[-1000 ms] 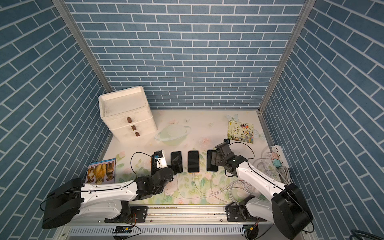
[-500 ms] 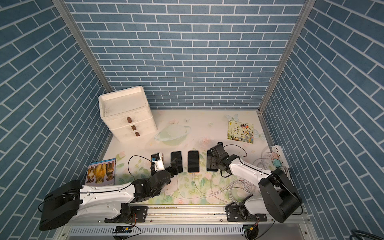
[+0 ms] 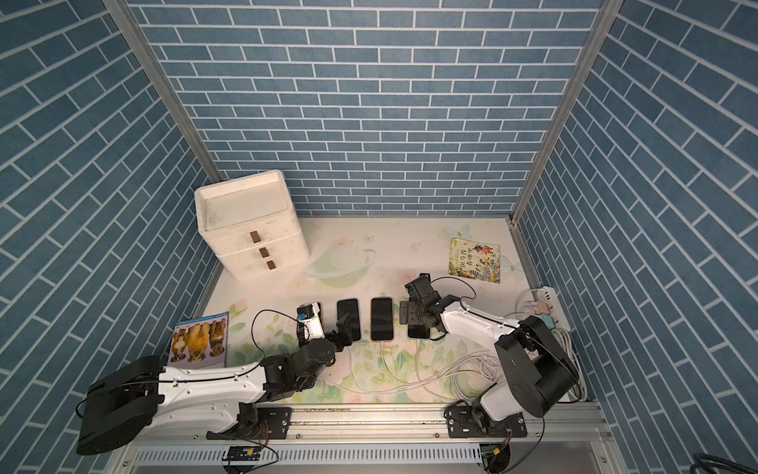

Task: Unplug the charging cable from the phone
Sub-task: Pick up the phone at the center of the board.

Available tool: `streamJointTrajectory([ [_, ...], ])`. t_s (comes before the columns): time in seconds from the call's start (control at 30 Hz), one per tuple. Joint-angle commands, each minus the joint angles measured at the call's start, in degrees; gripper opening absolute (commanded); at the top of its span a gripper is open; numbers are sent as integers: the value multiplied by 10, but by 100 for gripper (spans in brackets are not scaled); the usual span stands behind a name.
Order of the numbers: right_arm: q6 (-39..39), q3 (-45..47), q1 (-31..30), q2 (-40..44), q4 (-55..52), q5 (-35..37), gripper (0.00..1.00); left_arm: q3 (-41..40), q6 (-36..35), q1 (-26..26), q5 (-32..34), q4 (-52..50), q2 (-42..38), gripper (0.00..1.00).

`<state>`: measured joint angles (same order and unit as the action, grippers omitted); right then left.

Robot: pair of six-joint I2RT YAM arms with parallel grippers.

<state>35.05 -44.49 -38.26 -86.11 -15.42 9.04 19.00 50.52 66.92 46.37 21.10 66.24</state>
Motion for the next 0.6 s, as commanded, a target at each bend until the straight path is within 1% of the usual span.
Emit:
streamJointTrajectory([
  [0.0,32,-17,-8,-23,-31,33,100,-7,4,7,2,12,5,99],
  [0.17,49,-9,-10,-34,-28,39,100,-9,3,7,5,11,5,100],
  [0.3,55,-1,-12,-43,-11,20,99,-10,1,7,6,14,8,100],
  [0.57,72,7,-18,-46,-25,34,98,-9,4,7,-2,31,27,100],
])
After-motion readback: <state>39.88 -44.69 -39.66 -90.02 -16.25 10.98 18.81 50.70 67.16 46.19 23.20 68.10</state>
